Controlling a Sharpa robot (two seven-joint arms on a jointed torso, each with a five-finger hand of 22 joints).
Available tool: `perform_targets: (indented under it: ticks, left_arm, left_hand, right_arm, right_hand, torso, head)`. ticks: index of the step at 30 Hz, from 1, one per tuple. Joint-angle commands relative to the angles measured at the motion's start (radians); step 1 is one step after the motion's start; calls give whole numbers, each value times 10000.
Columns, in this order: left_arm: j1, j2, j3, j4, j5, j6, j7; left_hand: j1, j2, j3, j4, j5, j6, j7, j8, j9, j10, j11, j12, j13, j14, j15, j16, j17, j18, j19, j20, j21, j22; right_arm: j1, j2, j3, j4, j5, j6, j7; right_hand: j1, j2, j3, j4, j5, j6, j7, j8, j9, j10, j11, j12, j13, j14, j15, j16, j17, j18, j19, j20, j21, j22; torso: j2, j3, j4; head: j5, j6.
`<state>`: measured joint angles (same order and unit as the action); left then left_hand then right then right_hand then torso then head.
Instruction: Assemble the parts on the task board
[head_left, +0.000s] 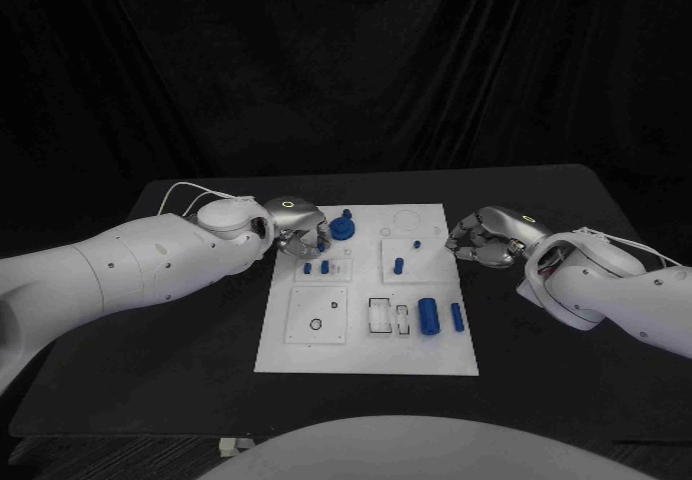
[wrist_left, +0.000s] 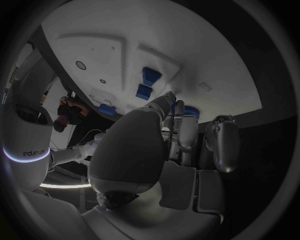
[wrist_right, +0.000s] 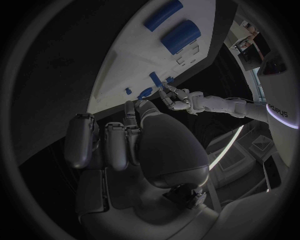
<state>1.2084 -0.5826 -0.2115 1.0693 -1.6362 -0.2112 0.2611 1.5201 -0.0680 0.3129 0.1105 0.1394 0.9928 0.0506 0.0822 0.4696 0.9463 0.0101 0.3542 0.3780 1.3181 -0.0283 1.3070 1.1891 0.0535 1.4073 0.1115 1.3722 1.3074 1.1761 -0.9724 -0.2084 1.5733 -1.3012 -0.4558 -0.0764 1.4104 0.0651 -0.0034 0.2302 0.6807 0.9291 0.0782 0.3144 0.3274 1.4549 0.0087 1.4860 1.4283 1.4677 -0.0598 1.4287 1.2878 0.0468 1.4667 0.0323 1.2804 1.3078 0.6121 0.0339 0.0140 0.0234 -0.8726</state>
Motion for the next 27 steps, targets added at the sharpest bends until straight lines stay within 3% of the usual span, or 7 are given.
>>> perform_targets:
  ticks: [1,3,8,13,23,27]
  left_arm:
    - [-32,14,0,8,-19,341,-140]
    - [-34,5,0,-2,-19,390,-176]
    - [-37,-24,0,-5,-19,328,-268]
    - [-39,-36,0,-35,-19,190,-373]
    - [-42,-213,0,-144,-19,-779,-343]
    - [-41,-309,0,-312,-19,-1166,-198]
  left_hand:
    - [-168,-126,-95,39,-25,-472,-157,-217,-120,-236,31,-194,-89,-142,16,-113,-80,-6,-107,18,-104,1919]
    - [-278,-214,-128,103,-70,-1023,-387,-221,-269,-359,170,-295,-152,-191,106,-149,-126,1,-135,28,-151,1910]
    - [-446,-363,-196,219,-227,-2165,-810,-211,-722,-783,268,-491,-248,-318,186,-242,-262,42,-268,55,-366,1856]
    - [-511,-372,-292,258,-319,-2858,-976,-212,-1006,-1020,372,-505,-236,-337,277,-241,-275,45,-268,67,-403,1855]
    - [-481,-274,-291,275,-323,-2826,-1010,-107,-1110,-871,341,-345,-166,-347,275,-245,-298,52,-280,71,-446,1847]
    - [-490,-252,-298,301,-279,-2558,-917,1,-1134,-901,298,-296,-138,-501,246,-394,-493,90,-406,72,-623,1795]
  right_arm:
    - [-26,-3,6,12,-21,45,-162]
    - [-26,-2,6,10,-21,46,-164]
    - [-27,-1,6,5,-21,50,-170]
    - [-27,1,6,4,-21,55,-173]
    - [-21,-55,7,49,-21,-34,-203]
    - [62,-136,8,139,-21,-118,-260]
  right_hand:
    - [67,49,89,3,26,60,23,4,14,280,-93,-31,-294,517,-85,-52,-11,162,36,83,-15,1791]
    - [67,49,89,3,26,60,23,4,14,280,-93,-31,-294,517,-85,-52,-11,162,36,83,-15,1791]
    - [67,49,89,3,26,60,23,4,14,280,-93,-31,-294,517,-85,-52,-11,162,36,83,-15,1791]
    - [67,49,89,3,26,60,23,4,14,280,-93,-31,-294,517,-85,-52,-11,162,36,83,-15,1791]
    - [64,44,101,-3,25,63,22,5,17,220,-94,-92,-413,511,-86,-70,-47,167,28,81,-39,1784]
    - [90,-111,269,-113,-17,78,10,24,69,-511,-117,-1030,-1810,455,-104,-230,-312,228,-81,67,-358,1695]
  torso:
    - [-5,1,2]
    - [-5,2,4]
    - [-7,1,5]
    - [-2,0,5]
    - [-6,-1,7]
    - [-4,-4,3]
  head:
    - [2,0]
    - [12,0]
    - [19,0]
    - [34,0]
    - [89,0]
    - [108,0]
